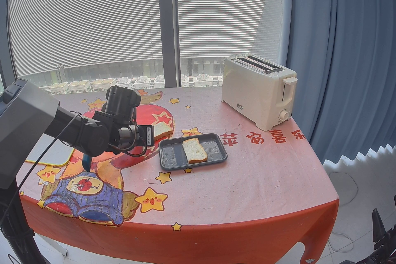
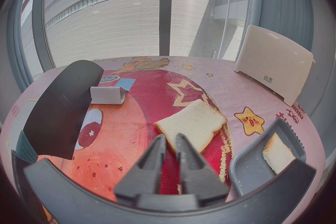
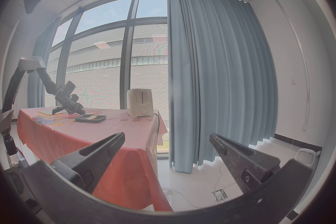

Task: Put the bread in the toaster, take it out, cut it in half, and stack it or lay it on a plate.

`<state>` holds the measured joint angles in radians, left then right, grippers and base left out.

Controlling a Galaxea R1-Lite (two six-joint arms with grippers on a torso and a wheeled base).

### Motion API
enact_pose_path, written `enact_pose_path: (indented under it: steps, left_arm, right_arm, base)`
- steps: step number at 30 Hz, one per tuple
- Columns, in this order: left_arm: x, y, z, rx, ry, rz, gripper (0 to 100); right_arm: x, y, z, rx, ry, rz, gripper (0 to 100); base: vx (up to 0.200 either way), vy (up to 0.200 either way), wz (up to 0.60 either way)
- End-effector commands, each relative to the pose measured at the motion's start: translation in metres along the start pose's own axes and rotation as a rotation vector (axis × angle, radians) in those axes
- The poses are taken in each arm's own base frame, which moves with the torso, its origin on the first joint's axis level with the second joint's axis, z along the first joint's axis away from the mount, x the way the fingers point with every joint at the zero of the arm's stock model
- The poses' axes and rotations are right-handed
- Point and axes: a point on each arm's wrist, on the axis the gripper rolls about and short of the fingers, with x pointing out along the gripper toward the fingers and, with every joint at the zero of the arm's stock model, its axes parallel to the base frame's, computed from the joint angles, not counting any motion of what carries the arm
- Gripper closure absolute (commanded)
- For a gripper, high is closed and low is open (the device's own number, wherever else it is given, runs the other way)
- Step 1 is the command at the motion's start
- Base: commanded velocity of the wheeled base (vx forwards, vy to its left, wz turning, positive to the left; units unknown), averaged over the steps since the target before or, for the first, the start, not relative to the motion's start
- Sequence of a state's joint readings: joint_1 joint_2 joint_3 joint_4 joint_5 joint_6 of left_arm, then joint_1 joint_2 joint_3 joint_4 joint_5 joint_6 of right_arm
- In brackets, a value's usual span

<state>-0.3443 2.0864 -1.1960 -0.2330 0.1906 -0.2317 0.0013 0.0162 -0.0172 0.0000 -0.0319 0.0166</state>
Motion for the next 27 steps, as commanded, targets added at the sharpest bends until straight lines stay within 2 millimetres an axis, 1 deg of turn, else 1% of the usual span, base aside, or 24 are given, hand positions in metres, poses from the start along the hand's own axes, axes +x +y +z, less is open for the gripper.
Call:
enact_pose_path:
  steps: [1, 6, 10, 12, 14, 15, 16, 18, 19, 20, 21, 22, 23, 27]
  left_arm:
    - [0.002, 0.0, -0.002, 0.002, 0.008, 0.006, 100]
    - [0.002, 0.0, -0.002, 0.0, 0.003, 0.011, 100]
    - [-0.003, -0.001, -0.001, -0.003, -0.003, 0.012, 100]
    - [-0.013, -0.005, 0.001, 0.002, -0.017, -0.001, 100]
    - [-0.035, -0.007, 0.008, 0.001, -0.056, -0.023, 100]
    - [-0.035, -0.007, 0.008, 0.001, -0.056, -0.023, 100]
    - [-0.05, -0.013, 0.013, 0.005, -0.085, -0.047, 100]
    - [-0.06, -0.018, 0.017, 0.009, -0.108, -0.065, 100]
    - [-0.061, -0.018, 0.018, 0.008, -0.112, -0.066, 100]
    - [-0.074, -0.021, 0.021, 0.008, -0.135, -0.085, 100]
    - [-0.076, -0.021, 0.021, 0.01, -0.138, -0.086, 100]
    - [-0.083, -0.026, 0.02, 0.017, -0.144, -0.107, 100]
    - [-0.086, -0.029, 0.019, 0.023, -0.143, -0.116, 100]
    - [-0.088, -0.04, 0.011, 0.047, -0.129, -0.142, 100]
  right_arm:
    - [0.0, 0.0, -0.005, 0.0, 0.0, 0.0, 0]
    - [0.0, 0.0, -0.005, -0.001, 0.0, 0.0, 0]
    - [0.0, 0.0, -0.005, 0.0, 0.0, 0.0, 0]
    - [0.0, 0.0, -0.005, 0.0, 0.0, 0.0, 0]
    - [0.0, 0.0, -0.005, 0.0, 0.0, 0.0, 0]
    - [0.0, 0.0, -0.005, 0.0, 0.0, 0.0, 0]
    - [0.0, 0.0, -0.005, 0.0, 0.0, 0.0, 0]
    - [0.0, 0.0, -0.005, 0.0, 0.0, 0.0, 0]
    - [0.0, 0.0, -0.005, 0.0, 0.0, 0.0, 0]
    - [0.0, 0.0, -0.005, 0.0, 0.0, 0.0, 0]
    - [0.0, 0.0, -0.005, 0.0, 0.0, 0.0, 0]
    - [0.0, 0.0, -0.005, 0.0, 0.0, 0.0, 0]
    - [0.0, 0.0, -0.005, 0.0, 0.0, 0.0, 0]
    - [0.0, 0.0, -0.005, 0.0, 0.0, 0.0, 0]
  base:
    - [0.0, 0.0, 0.0]
    - [0.0, 0.0, 0.0]
    - [0.0, 0.0, 0.0]
    - [0.0, 0.0, 0.0]
    - [0.0, 0.0, 0.0]
    - [0.0, 0.0, 0.0]
    - [0.0, 0.0, 0.0]
    - [0.0, 0.0, 0.0]
    - [0.0, 0.0, 0.0]
    - [0.0, 0.0, 0.0]
    - [0.0, 0.0, 0.0]
    - [0.0, 0.0, 0.0]
    - [0.0, 0.0, 0.0]
    - [0.0, 0.0, 0.0]
